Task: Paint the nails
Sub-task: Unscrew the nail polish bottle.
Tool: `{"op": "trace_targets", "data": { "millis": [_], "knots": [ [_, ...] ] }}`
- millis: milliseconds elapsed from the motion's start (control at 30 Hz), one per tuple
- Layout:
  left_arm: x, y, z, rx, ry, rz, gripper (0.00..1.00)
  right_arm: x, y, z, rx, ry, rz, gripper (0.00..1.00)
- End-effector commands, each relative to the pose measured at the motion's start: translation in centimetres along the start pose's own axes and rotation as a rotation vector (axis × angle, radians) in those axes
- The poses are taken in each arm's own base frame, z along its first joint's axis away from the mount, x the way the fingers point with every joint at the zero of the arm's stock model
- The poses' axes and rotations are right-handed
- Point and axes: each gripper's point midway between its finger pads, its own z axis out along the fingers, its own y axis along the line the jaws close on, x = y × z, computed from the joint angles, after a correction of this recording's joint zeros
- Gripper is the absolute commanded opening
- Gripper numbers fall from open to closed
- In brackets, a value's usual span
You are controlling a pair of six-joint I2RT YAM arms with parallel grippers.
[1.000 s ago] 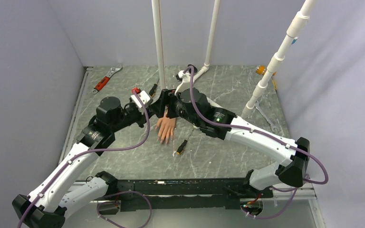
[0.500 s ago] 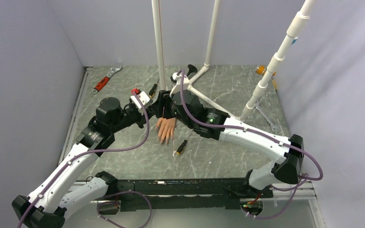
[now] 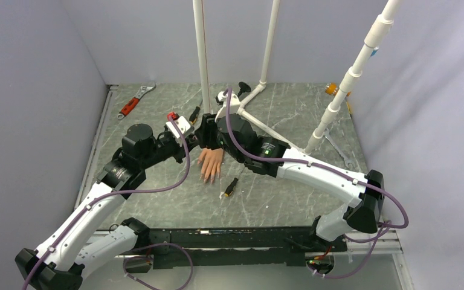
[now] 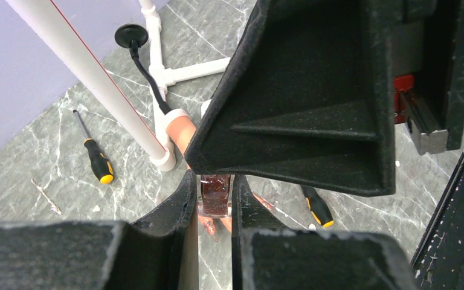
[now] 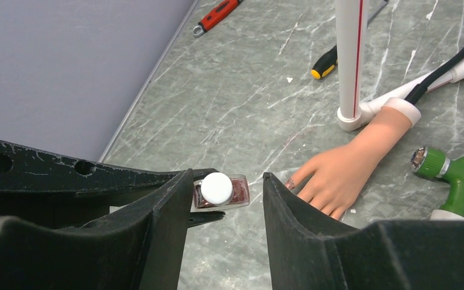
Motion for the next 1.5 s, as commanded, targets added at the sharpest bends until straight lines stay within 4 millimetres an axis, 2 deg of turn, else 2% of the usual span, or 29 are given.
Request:
{"op": "trace_targets", "data": {
  "millis": [0,233,433,500,700,733,1000,1467],
  "knots": [
    [-1.8,-0.3,-0.2,0.014,-0.067,0.018,0.0,-2.7,0.9,-0.4,-0.01,-0.075,0.005,0.49],
    [-1.8,-0.4,-0.2,0.022,-0.069,0.022,0.0,-2.9,1.1,0.0,-0.01,-0.083,0.002,0.48],
    [-1.8,-0.5,-0.2,0.026,-0.066,0.021,0.0,-2.8,1.2,0.2,-0.015,-0.085,0.001,0.4],
    [-1.8,-0.5,-0.1,0.029,-0.065,0.021,0.0,-2.7,1.1,0.1,-0.016,-0.085,0.0,0.34],
    [-1.8,-0.5,-0.2,0.027,-0.071,0.022,0.0,-2.3,1.1,-0.1,-0.025,-0.069,-0.005,0.03],
    [-1.8,-0.5,-0.2,0.028,-0.071,0.022,0.0,-2.1,1.1,-0.1,-0.026,-0.063,-0.007,0.0],
    [-2.3,-1.3,-0.5,0.064,-0.095,0.03,0.0,-1.1,1.1,-0.8,-0.063,-0.034,-0.017,0.0],
    [-3.1,-5.4,-1.6,0.304,-0.152,0.089,0.0,2.3,0.6,-3.3,-0.193,0.058,-0.151,0.0]
  ]
}}
